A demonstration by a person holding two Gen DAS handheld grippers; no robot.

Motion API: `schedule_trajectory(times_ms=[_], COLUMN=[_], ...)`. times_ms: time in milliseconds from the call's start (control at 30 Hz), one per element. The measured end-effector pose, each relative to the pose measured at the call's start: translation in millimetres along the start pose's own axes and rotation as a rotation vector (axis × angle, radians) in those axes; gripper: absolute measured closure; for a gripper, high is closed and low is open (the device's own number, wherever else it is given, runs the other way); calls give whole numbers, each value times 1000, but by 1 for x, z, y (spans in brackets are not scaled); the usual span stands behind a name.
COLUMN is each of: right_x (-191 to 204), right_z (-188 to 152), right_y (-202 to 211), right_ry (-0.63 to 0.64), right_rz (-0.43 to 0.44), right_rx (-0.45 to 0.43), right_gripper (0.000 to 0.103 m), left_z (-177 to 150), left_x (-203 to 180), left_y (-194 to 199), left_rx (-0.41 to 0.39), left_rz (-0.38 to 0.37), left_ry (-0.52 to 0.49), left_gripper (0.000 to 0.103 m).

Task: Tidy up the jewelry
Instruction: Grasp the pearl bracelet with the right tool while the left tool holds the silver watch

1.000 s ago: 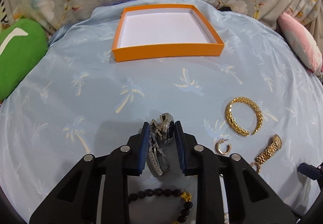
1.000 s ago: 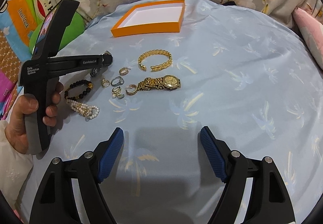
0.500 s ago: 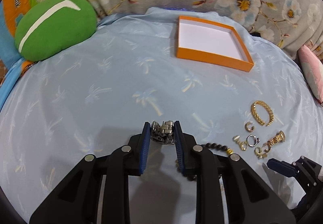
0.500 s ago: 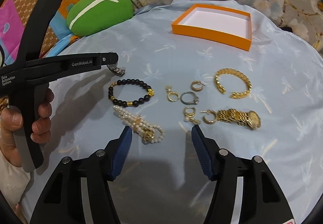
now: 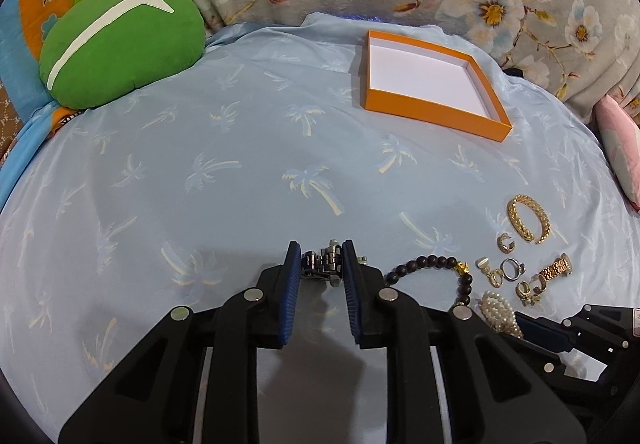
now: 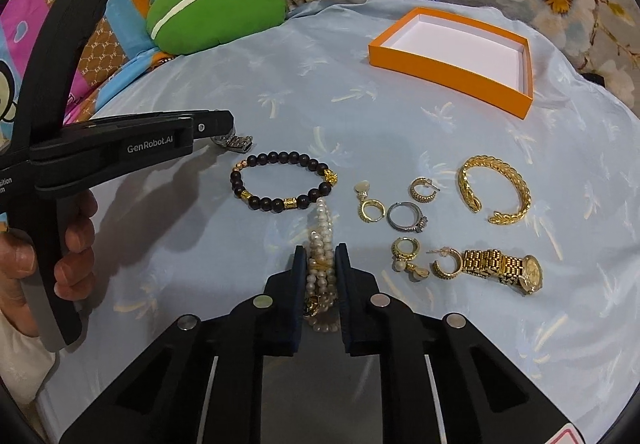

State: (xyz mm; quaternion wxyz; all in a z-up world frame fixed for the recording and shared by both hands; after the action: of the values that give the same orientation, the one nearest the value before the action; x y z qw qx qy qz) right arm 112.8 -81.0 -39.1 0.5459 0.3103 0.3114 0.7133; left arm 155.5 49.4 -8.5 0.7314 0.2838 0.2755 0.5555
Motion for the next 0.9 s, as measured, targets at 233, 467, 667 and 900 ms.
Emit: schedule_trajectory(times_ms=[233,467,667,900], right_x=[-20,-47,-58,-59], right_z=[-1,5,-4,-13], right_y=[19,36,42,36], right_ry=[-85,-144,-189,-219], right_rz=[-30,-80,-87,-69], right_rx=[-47,-82,-88,-74], right_gripper=[90,90,90,90], left_z=[4,15,13,-13], left_x=[-1,-7,3,12], left_y=[6,21,23,20], left_rx=[-7,-48,-30,-7], left_rz=[-20,-28,-51,-28], left_ry=[13,3,10,-19], left_gripper=[92,95,86,42])
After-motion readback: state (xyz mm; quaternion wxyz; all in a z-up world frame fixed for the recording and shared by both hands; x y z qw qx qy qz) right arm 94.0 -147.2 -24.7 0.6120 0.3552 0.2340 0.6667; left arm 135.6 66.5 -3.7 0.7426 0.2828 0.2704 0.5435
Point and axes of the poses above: each gripper's, at about its wrist camera, not at the fingertips, and y roughly against the way its jaws point, x to its left, z to its top, the point moved 3 cm from there along -y, roughly the way its jaws point, and after that the axes turned 1 degree about y, right-handed, at the moved point
